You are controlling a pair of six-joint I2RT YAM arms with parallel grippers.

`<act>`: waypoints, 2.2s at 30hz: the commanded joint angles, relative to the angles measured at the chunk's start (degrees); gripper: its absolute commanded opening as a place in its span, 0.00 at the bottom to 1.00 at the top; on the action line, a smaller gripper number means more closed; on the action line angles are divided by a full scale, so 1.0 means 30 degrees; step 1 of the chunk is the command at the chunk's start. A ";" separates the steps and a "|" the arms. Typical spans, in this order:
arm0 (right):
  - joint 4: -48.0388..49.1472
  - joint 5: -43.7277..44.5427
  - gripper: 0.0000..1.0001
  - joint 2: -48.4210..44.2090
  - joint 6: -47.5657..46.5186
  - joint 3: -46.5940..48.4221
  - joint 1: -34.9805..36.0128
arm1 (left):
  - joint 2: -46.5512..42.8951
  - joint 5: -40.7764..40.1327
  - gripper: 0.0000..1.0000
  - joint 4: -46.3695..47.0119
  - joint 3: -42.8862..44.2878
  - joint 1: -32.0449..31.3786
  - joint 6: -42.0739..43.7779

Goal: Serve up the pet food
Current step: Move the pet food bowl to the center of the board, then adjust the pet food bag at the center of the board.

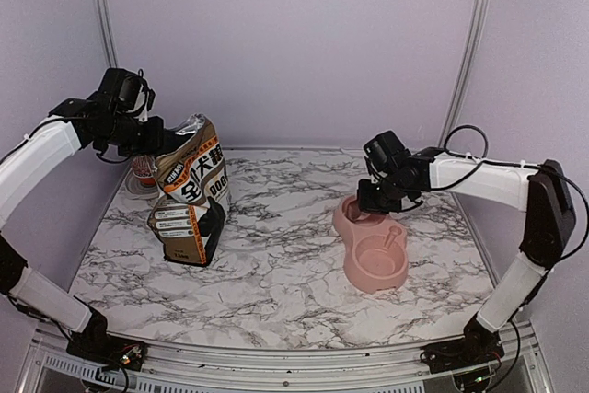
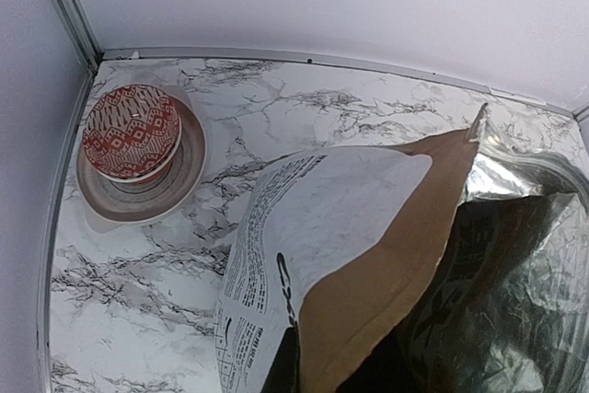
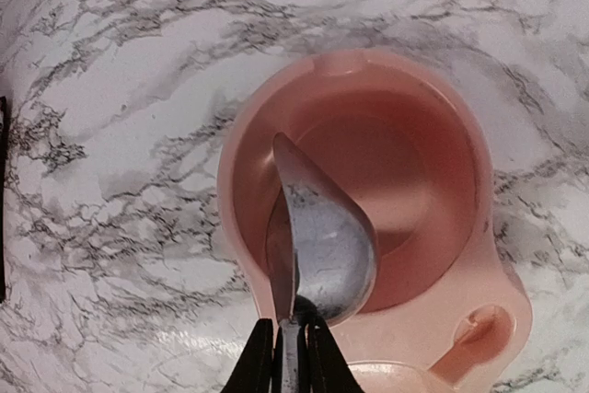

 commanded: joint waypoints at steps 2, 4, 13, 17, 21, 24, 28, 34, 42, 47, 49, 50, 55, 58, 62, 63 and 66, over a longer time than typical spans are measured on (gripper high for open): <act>0.1872 -0.1420 0.00 0.3734 0.0763 0.3615 0.0845 | -0.0973 -0.0521 0.00 0.0129 -0.0100 -0.0092 0.0432; 0.2276 -0.1207 0.00 0.4895 0.0808 0.4897 0.0865 | -0.0834 -0.0465 0.00 0.0143 -0.0079 -0.0098 0.0393; 0.1149 0.0983 0.00 0.7647 -0.0318 0.8797 -0.0504 | -0.0907 0.0000 0.00 0.0043 0.0131 -0.0091 0.0447; 0.1271 0.1244 0.00 0.6890 -0.0754 0.7913 -0.1198 | -0.0926 -0.0211 0.00 -0.0168 0.0365 -0.0094 0.0553; 0.1587 0.1281 0.00 0.5684 -0.1062 0.6385 -0.1583 | -0.0952 -0.0873 0.00 -0.0296 0.0799 -0.0090 0.0687; 0.1893 0.0852 0.00 0.4862 -0.1534 0.5612 -0.1632 | -0.0961 -0.1027 0.00 -0.0318 0.1418 -0.0091 0.0857; 0.2250 -0.0572 0.00 0.3881 -0.2541 0.5273 -0.1623 | -0.0733 -0.0959 0.00 -0.0568 0.2985 -0.0094 0.1191; 0.3304 -0.3281 0.00 0.2234 -0.4231 0.5151 -0.1631 | 0.0029 -0.0763 0.00 -0.1242 0.5736 -0.0093 0.2083; 0.4305 -0.3987 0.00 0.0651 -0.5300 0.4349 -0.1613 | 0.1149 -0.1029 0.00 -0.2228 0.7684 -0.0477 0.1975; 0.4780 -0.3849 0.00 0.0156 -0.5758 0.3365 -0.1630 | 0.1265 -0.1155 0.00 -0.2168 0.6634 -0.1385 0.1566; 0.4780 -0.3986 0.00 -0.0049 -0.5950 0.3194 -0.1621 | 0.1155 -0.1056 0.00 -0.2128 0.6309 -0.1589 0.1573; 0.4822 -0.4093 0.00 -0.0168 -0.5998 0.3084 -0.1628 | 0.1039 -0.1010 0.00 -0.2067 0.6158 -0.1614 0.1601; 0.5128 -0.4695 0.00 -0.0464 -0.6109 0.2687 -0.1633 | 0.0824 -0.1186 0.07 -0.2021 0.5813 -0.1630 0.2348; 0.5134 -0.4813 0.00 -0.0465 -0.6050 0.2701 -0.1628 | 0.0766 -0.1095 0.08 -0.2009 0.5663 -0.1617 0.2786; 0.5097 -0.4951 0.00 -0.0543 -0.6092 0.2724 -0.1622 | 0.0930 -0.1106 0.11 -0.2017 0.5558 -0.1630 0.3041; 0.5103 -0.4962 0.00 -0.0574 -0.6111 0.2714 -0.1628 | 0.0963 -0.1031 0.14 -0.2024 0.5526 -0.1619 0.3152; 0.5176 -0.5118 0.00 -0.0624 -0.6169 0.2676 -0.1614 | 0.1092 -0.0395 0.29 -0.2022 0.5563 -0.1599 0.3818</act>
